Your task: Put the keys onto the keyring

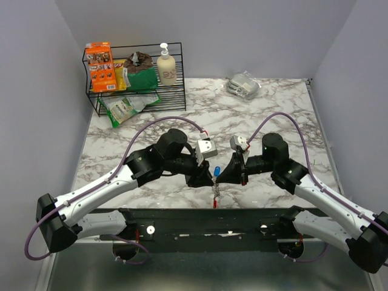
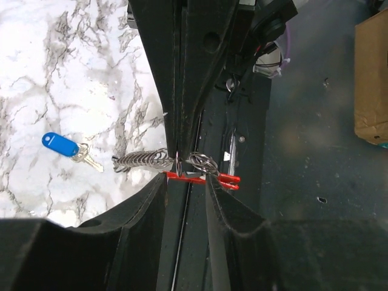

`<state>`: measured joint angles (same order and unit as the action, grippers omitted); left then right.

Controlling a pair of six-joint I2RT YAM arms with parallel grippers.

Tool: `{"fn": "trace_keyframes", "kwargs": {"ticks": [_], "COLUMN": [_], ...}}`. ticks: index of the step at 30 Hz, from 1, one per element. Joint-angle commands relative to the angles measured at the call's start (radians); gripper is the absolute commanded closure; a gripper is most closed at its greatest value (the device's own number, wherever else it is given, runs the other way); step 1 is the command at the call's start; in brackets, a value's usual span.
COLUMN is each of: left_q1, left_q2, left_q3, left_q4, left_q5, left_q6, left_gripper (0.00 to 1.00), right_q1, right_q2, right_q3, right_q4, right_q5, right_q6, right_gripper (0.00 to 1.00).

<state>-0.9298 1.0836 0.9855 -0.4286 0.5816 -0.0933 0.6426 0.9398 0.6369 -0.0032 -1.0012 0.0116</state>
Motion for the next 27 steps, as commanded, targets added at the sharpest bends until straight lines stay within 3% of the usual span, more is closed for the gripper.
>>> {"fn": "trace_keyframes", "kwargs": {"ticks": [1,12,18,23,27], "left_q1": [-0.004,-0.004,-0.004,-0.004,-0.004], "left_q2": [0.044,0.102,0.128,0.144,0.147], "left_q3": [0.038,0.056,0.064,0.062,0.062], "left_q4": [-0.006,0.019,0.007,0.004,0.002], "left_q5": [0.047,0.055,0.066,0.087,0.096], "left_q6": [0.018,0.015,0.024,0.023,0.018], "left_gripper": [0.6,0.7,0.82,1.0,1.0], "right_q1": [0.008,0.008,0.006,0.008,0.008], "right_q2": [-0.007,-0.021,-0.03,-0.032,-0.036], "right_q3": [0.03,0.027,0.024,0.027,0.03], "right_q4": [-0.055,-0.054,-0.054,-0.05,-0.05], "right_q5": [0.003,-0.004,0.006,0.001,0.0], "right_q6": [-0.035,-0.036,-0.038,-0.039,-0.038], "right_gripper": [1.0,1.0,1.0,1.0,1.0]}}
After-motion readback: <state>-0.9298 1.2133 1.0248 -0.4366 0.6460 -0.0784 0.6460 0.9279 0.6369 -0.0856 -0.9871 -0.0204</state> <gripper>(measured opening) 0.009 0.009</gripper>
